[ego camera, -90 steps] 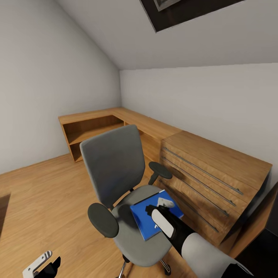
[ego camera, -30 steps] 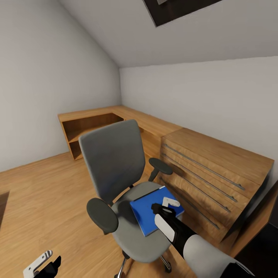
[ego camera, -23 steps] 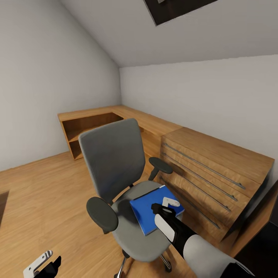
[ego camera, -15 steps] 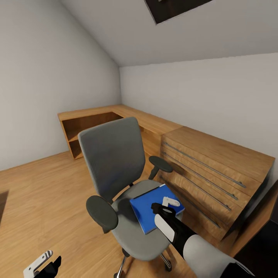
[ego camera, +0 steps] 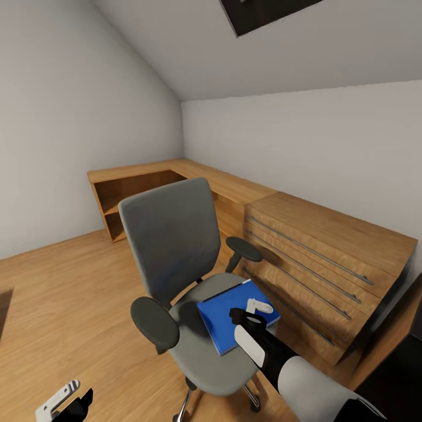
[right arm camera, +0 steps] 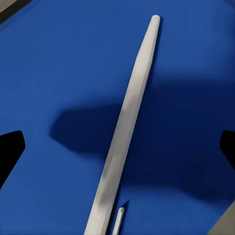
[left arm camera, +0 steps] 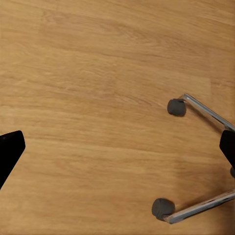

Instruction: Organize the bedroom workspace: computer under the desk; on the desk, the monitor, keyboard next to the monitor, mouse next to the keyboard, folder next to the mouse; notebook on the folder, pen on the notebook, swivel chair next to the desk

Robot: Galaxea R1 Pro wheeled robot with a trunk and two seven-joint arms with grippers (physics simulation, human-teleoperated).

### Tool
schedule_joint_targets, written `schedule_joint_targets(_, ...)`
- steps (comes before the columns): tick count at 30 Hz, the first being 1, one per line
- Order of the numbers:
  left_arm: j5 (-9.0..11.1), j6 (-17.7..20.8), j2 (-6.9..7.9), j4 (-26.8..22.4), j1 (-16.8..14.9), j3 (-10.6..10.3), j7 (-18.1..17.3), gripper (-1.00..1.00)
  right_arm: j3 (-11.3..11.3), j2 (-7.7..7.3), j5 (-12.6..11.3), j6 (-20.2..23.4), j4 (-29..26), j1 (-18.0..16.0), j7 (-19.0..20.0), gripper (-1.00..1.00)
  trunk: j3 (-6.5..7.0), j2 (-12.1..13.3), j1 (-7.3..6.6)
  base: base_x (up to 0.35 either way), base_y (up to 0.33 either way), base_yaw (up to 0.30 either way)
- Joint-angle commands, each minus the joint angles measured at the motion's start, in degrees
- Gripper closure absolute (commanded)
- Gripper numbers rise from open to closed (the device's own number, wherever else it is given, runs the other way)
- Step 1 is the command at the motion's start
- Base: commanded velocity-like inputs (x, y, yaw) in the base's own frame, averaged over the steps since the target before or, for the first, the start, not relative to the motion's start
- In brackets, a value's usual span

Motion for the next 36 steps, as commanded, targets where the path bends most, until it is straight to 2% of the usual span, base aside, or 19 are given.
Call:
schedule_joint_targets(1, 0.3, 0.3, 0.01, -0.2, 0.0, 0.0, 0.3, -1.0, 0.4, -0.04, -0.1, 0.4, -0.1, -0.1, -0.4, -1.0, -0.05, 0.0, 0.0, 0.0, 0.0, 0.0)
schedule_joint_targets(5, 0.3, 0.3, 0.01, -0.2, 0.0, 0.0, 0.3, -1.0, 0.4, -0.03, -0.1, 0.4, -0.1, -0.1, -0.4, -1.0, -0.05, 0.0, 0.0, 0.0, 0.0, 0.0)
schedule_joint_targets(9, 0.3, 0.3, 0.01, -0.2, 0.0, 0.0, 0.3, -1.0, 0.4, -0.03, -0.1, 0.4, -0.1, -0.1, -0.4, -1.0, -0.76, -1.6, 0.88, 0.0, 0.0, 0.0)
schedule_joint_targets(31, 0.3, 0.3, 0.01, -0.2, 0.0, 0.0, 0.3, -1.0, 0.5, -0.03, -0.1, 0.4, -0.1, -0.1, -0.7, -1.0, -0.76, -1.6, 0.88, 0.0, 0.0, 0.0)
schedule_joint_targets(32, 0.3, 0.3, 0.01, -0.2, 0.0, 0.0, 0.3, -1.0, 0.5, -0.03, -0.1, 0.4, -0.1, -0.1, -0.8, 1.0, -0.76, -1.6, 0.88, 0.0, 0.0, 0.0)
schedule_joint_targets(36, 0.3, 0.3, 0.01, -0.2, 0.0, 0.0, 0.3, -1.0, 0.5, -0.03, -0.1, 0.4, -0.2, -0.1, -0.9, 1.0, -0.76, -1.6, 0.88, 0.0, 0.0, 0.0)
